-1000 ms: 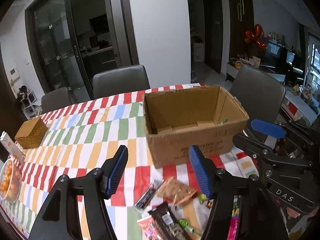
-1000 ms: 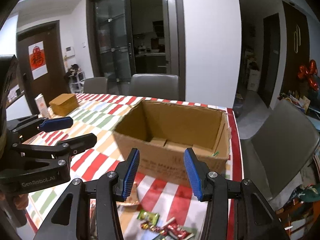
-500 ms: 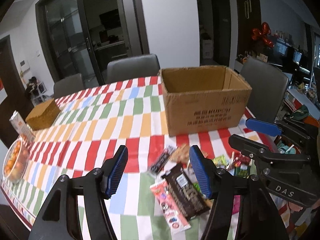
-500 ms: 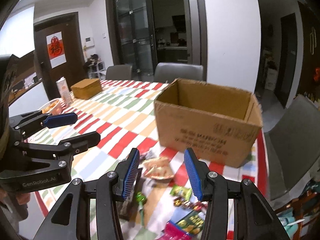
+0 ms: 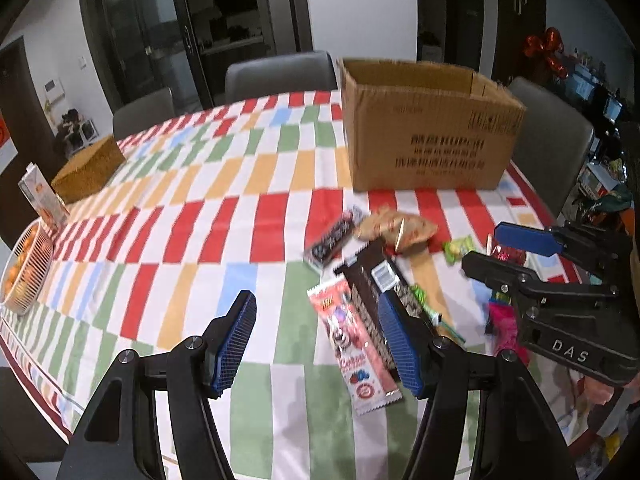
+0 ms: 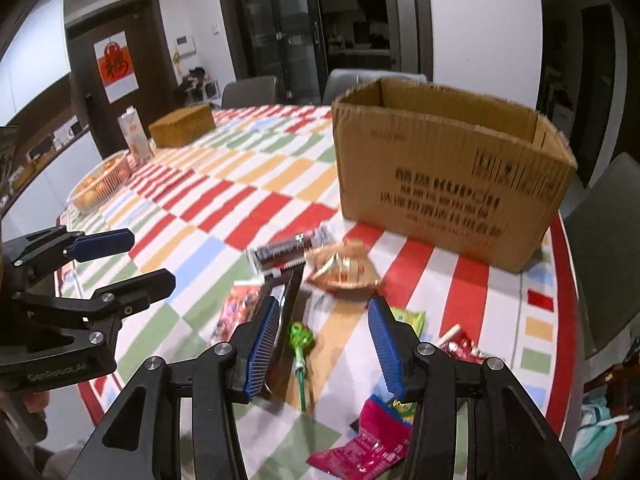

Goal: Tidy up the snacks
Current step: 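Move both open tools back toward the remaining snacks, then grasp another green lollipop with the right tool while the left tool grasps the pink Lotso candy stick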

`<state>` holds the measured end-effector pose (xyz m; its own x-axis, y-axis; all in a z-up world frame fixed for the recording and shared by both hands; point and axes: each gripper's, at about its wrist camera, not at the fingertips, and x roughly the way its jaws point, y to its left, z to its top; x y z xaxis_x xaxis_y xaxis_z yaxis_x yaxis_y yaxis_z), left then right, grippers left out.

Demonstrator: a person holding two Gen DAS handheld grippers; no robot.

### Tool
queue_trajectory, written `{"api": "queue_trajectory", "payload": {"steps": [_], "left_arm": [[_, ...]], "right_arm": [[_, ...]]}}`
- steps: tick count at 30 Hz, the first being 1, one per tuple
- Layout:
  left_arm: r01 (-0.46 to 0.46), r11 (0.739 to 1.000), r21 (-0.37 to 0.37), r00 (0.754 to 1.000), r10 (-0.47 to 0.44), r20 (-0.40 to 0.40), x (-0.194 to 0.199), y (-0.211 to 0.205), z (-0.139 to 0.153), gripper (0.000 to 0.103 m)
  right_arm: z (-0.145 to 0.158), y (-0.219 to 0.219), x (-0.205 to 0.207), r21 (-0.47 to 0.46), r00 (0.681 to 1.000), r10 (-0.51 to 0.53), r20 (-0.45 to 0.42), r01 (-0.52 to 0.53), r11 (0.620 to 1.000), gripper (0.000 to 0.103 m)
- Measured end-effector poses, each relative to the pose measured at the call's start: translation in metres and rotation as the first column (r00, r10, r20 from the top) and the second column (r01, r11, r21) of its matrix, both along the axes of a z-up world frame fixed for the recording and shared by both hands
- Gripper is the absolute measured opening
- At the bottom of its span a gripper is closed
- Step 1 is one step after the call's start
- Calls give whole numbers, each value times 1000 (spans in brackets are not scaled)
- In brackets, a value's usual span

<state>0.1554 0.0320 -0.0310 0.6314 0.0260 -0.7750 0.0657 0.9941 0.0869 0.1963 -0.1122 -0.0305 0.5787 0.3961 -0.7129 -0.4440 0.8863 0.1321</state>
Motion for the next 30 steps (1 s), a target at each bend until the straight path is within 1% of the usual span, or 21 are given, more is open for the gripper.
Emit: {"api": "queue_trajectory", "payload": {"steps": [10,13,15,19,23,25,28,30], "left_arm": [[-6,1000,-30,996,4,-94,12,4,-39,62],[-9,999,-38,993,5,-116,16,5,-49,62],[-9,999,-51,992,3,-124,18,7,-53,62],[-15,997,-74,991,5,-135,24,9,-59,61],[-26,995,-100,987,10,-159,32,10,-66,58],[-36,993,-109,985,17,-174,36,11,-70,55],[-49,990,-130,980,22,-195,40,13,-77,54],[-54,990,-128,979,28,-200,41,14,-80,54]], "right_arm": [[-34,4,7,-48,996,15,-90,-19,999,47],[-42,9,10,-62,993,34,-112,-41,997,46],[-46,12,12,-72,991,42,-125,-52,996,43],[-55,17,16,-72,986,57,-157,-69,995,41],[-61,23,19,-62,980,76,-181,-89,994,39],[-62,26,20,-66,979,82,-186,-96,993,38],[-66,30,23,-66,976,89,-200,-104,992,38],[-69,33,26,-65,973,92,-210,-108,992,37]]}}
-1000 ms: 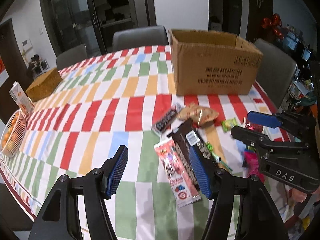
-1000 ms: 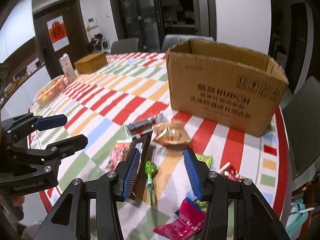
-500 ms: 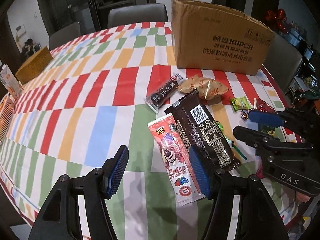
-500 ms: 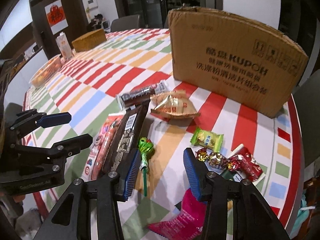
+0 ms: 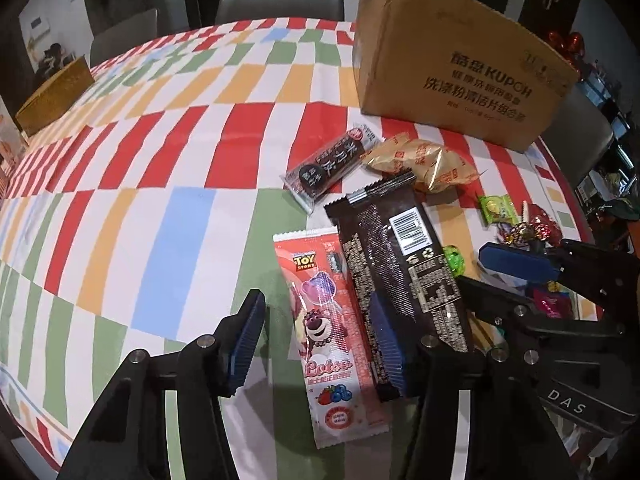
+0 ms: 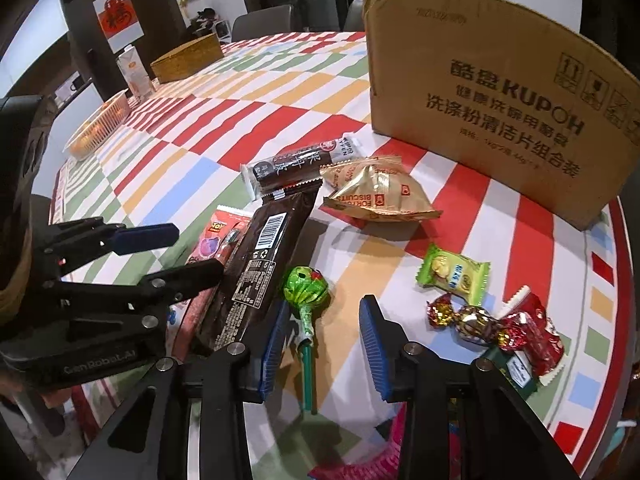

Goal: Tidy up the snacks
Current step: 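Grasp another green lollipop with the right tool while the left tool grasps the pink Lotso candy stick, then carry both items over the box and open both tools to release them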

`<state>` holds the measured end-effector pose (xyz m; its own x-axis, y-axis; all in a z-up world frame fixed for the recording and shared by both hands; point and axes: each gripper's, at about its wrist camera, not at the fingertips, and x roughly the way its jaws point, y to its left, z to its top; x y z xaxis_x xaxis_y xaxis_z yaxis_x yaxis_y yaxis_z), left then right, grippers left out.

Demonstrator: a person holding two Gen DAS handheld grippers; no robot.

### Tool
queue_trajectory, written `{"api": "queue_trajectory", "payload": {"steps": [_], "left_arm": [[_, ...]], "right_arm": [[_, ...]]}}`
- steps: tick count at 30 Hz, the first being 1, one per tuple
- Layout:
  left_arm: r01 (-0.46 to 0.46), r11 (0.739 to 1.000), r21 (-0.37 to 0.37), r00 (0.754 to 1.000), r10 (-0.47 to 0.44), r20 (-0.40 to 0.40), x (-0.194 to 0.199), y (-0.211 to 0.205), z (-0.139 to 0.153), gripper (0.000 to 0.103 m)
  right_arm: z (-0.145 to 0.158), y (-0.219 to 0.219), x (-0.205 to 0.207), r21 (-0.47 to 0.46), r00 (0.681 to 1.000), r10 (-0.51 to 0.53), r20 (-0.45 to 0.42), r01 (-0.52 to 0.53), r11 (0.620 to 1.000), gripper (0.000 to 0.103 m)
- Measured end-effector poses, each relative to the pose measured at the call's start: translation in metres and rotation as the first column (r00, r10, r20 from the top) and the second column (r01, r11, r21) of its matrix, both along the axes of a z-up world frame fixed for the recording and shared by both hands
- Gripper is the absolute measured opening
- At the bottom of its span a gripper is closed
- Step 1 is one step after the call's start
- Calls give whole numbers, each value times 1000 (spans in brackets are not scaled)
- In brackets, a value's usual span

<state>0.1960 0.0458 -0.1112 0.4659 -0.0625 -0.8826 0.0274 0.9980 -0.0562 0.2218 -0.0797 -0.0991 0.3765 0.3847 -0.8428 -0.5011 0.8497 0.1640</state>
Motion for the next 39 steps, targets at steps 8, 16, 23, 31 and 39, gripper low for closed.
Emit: {"api": "queue_trajectory", "payload": {"steps": [8,16,23,31,39], "left_arm": [[-20,1000,15,999,20,-29,1,9,-9,52],[-7,999,53,1000,7,1,1,3,-10,31],[-32,999,34,999,31,22,-4,6,0,31],[-19,999,27,993,16,120,-17,1,38,31],[11,1000,9,976,-12,218,-24,-11,77,31]], "right_arm": [[-10,9,8,-14,1000,-4,-17,4,1000,33],[-10,13,7,-21,1000,-9,4,10,1000,27],[-1,8,2,4,999,-26,21,26,1000,26],[25,-1,-8,50,997,-37,68,34,998,26],[60,-15,-16,101,988,-67,141,53,993,26]]}}
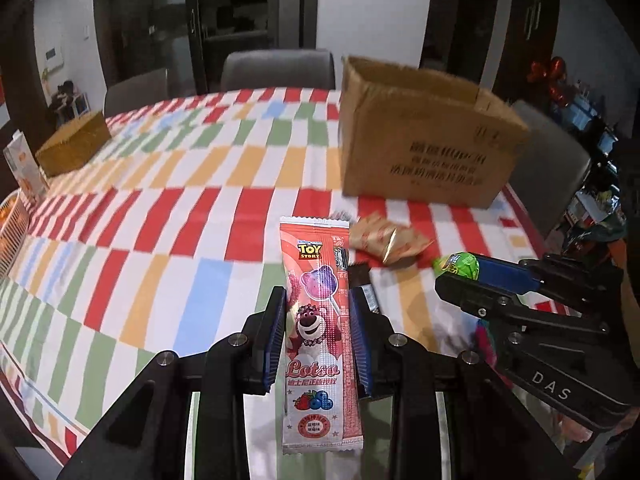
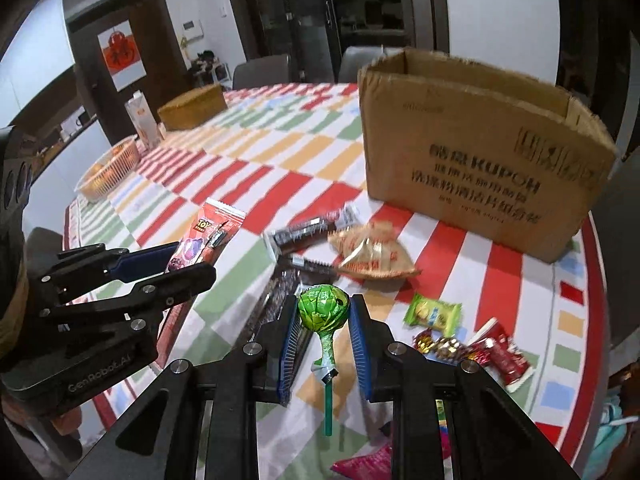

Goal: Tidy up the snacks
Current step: 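Carry both items over the box and open both tools to release them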

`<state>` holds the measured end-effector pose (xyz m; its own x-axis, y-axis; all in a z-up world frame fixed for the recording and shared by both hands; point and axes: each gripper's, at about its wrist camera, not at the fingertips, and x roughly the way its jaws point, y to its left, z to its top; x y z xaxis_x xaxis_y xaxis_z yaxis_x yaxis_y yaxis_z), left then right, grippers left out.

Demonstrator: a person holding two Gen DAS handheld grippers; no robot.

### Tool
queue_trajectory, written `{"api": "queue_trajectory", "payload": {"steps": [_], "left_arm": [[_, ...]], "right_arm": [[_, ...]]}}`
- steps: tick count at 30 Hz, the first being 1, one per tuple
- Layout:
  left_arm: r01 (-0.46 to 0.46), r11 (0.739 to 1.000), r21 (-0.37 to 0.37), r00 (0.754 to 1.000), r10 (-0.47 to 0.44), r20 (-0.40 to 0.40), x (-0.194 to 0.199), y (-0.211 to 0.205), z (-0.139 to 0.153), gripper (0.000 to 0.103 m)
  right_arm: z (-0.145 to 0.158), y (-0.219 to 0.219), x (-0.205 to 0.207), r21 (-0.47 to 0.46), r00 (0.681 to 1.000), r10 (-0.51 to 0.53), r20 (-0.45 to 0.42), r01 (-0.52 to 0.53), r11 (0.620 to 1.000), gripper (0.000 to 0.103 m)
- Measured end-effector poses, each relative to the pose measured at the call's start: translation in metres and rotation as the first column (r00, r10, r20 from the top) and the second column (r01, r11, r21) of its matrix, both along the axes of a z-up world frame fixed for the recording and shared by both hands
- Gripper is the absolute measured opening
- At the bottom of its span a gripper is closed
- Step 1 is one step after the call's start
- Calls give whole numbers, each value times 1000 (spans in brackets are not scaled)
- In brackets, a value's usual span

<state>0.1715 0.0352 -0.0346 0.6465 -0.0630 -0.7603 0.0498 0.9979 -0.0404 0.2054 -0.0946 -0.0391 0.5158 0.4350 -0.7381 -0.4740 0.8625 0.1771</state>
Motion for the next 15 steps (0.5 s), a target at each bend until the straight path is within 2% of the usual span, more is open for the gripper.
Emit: {"api": "queue_trajectory", "payload": {"steps": [15], "left_arm": [[66,998,-5,985,-64,162,9,-23,62,31]], "right_arm": [[66,-29,-4,59,983,-79,165,70,996,26]]}}
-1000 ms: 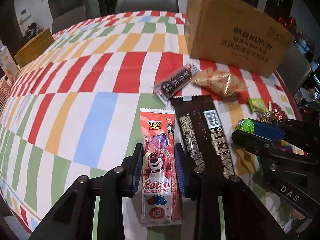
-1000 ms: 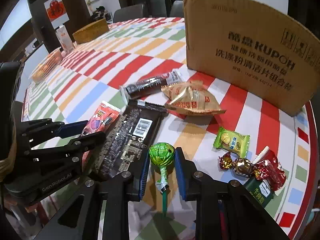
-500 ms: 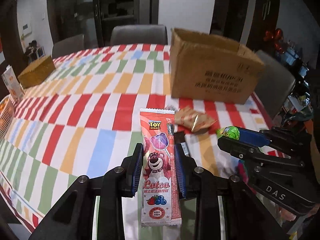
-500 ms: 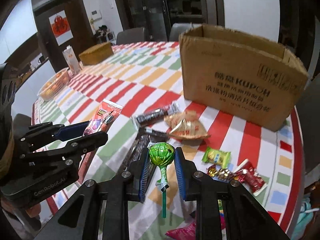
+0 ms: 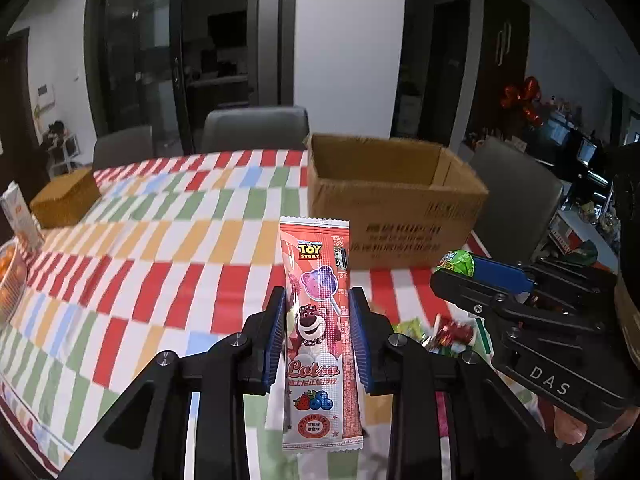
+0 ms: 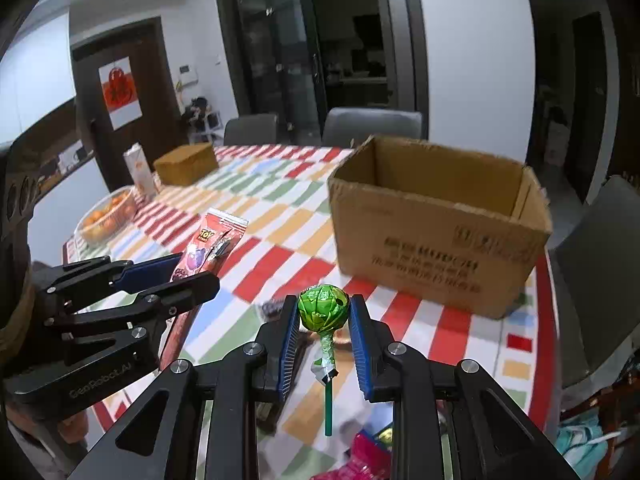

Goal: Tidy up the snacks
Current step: 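Carry both items over the box and open both tools to release them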

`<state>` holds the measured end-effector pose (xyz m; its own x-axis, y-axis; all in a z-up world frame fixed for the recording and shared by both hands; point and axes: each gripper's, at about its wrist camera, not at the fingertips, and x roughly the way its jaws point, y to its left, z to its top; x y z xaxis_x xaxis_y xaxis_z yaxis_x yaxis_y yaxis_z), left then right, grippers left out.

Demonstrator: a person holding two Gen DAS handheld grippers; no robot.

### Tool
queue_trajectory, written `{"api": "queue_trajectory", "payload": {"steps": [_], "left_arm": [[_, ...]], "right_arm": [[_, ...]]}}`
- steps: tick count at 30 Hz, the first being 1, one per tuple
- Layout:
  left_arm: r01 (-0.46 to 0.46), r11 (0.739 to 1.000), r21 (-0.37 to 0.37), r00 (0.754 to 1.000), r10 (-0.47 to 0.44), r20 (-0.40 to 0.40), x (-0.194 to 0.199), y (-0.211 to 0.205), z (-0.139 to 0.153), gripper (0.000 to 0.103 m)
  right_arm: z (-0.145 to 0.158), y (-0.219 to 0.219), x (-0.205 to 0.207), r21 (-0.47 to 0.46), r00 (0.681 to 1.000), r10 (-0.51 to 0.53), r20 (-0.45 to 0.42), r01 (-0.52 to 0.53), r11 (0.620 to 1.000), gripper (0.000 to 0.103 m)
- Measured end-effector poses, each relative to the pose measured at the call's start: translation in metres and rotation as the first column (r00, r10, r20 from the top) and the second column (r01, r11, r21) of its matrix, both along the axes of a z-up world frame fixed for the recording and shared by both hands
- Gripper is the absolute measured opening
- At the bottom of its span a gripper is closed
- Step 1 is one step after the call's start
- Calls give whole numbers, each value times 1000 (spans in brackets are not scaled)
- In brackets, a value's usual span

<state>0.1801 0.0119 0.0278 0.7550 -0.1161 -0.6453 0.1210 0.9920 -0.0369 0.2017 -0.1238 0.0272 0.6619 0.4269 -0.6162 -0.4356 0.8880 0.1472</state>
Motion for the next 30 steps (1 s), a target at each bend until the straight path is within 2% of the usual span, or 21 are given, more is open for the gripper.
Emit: {"api": "queue_trajectory", "payload": {"steps": [14,30], "left_arm": [[60,998,9,993,-60,99,34,-23,49,31],[122,992,20,990,-123,69,109,-48,75,31]], "right_arm": [[47,-34,27,43,992,-89,89,85,995,26],[72,-54,80,16,985,-139,103,138,990,26]]}}
